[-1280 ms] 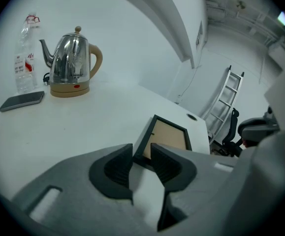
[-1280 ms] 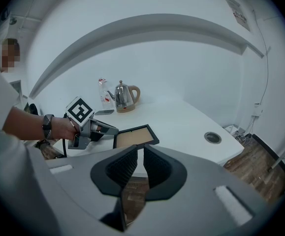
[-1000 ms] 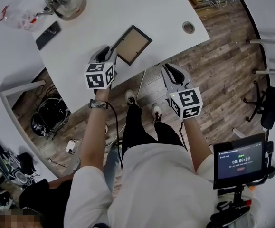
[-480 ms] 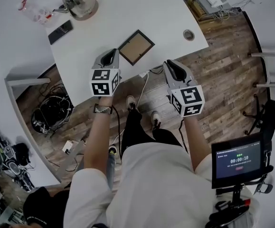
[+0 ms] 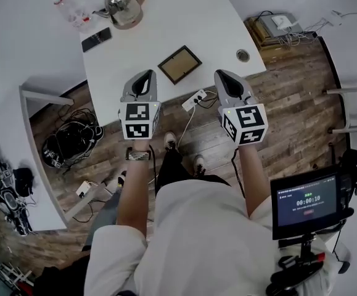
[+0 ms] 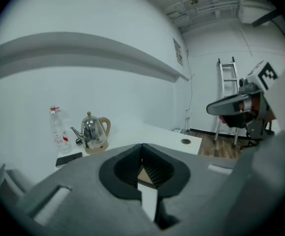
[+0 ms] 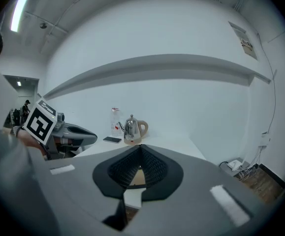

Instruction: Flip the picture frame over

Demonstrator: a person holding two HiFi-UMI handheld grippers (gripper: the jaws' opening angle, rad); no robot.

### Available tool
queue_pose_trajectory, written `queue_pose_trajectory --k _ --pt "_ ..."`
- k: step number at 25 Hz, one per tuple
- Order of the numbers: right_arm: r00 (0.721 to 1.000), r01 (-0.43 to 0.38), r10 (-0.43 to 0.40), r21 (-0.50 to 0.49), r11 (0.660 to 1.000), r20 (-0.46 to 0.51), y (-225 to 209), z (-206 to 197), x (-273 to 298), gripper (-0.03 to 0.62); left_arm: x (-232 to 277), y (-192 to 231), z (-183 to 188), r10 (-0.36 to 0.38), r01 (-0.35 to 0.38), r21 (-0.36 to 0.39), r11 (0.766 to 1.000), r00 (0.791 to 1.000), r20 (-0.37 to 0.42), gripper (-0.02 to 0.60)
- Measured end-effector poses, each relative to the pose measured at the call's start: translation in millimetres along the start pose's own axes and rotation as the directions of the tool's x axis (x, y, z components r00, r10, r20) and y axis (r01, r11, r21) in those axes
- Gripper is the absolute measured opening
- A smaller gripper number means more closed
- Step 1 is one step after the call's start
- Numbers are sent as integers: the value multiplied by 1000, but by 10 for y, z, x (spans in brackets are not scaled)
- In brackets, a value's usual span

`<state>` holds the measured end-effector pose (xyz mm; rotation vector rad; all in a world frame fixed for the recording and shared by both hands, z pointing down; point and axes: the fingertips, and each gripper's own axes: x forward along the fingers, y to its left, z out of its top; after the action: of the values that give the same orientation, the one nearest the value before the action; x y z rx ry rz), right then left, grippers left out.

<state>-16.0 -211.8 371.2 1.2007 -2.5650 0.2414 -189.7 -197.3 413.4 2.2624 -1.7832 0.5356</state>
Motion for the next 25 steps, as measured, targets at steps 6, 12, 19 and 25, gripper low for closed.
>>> queue_pose_trajectory --k 6,12,19,25 --pt "996 -34 38 -49 998 81 107 358 -225 3 -486 -213 419 63 -72 87 994 993 103 3" --pt "986 -51 65 -91 995 152 200 693 -882 3 -1144 -587 759 115 -138 143 980 980 162 3" --pt "979 -59 84 -134 989 187 258 927 -987 3 -1411 -557 1033 155 -196 161 967 959 236 3" --pt "970 -68 107 -177 982 219 330 1124 -1019 3 -1602 -505 1237 177 -227 143 963 939 296 3"
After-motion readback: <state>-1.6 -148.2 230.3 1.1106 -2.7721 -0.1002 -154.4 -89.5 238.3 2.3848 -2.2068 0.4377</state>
